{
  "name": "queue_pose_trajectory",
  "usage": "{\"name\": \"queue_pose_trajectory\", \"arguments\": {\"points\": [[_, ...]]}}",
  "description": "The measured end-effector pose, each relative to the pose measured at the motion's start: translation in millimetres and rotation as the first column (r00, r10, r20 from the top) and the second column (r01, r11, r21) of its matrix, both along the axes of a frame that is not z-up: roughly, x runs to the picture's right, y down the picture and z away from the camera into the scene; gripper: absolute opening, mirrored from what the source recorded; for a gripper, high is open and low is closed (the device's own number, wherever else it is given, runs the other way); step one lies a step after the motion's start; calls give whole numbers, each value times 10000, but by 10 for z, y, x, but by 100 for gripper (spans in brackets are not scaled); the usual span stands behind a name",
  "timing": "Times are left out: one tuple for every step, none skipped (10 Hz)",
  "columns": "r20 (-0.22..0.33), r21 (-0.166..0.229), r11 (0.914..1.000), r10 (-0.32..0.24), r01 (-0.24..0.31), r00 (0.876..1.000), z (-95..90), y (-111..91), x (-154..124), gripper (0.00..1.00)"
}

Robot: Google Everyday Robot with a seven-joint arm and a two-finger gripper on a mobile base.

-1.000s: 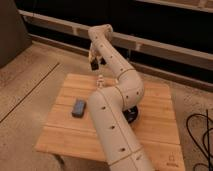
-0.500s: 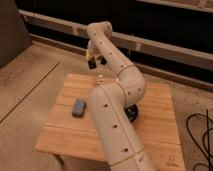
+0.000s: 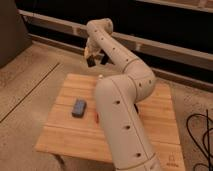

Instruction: Place the eraser in the ceramic cup

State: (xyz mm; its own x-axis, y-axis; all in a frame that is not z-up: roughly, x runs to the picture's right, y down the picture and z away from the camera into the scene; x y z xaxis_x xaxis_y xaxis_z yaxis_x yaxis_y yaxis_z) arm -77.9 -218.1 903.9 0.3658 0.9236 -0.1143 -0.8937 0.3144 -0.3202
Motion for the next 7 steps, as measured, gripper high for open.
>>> {"name": "queue_pose_trajectory", "arguments": {"points": [[17,246,9997,17,-17,10000,-98,30,15,0],[10,454,9990,53,-54,10000,-152,38,22,0],[-38,725,9973,133,-130,9999,-198,-4,48,0],[-110,1020,9945,267,-254,9996,-227,-84,81,0],[-216,1254,9915,381,-351,9990,-234,-173,115,0],[-368,1562,9867,521,-457,9980,-232,-303,140,0],[-461,1692,9845,552,-467,9974,-223,-353,127,0]]}}
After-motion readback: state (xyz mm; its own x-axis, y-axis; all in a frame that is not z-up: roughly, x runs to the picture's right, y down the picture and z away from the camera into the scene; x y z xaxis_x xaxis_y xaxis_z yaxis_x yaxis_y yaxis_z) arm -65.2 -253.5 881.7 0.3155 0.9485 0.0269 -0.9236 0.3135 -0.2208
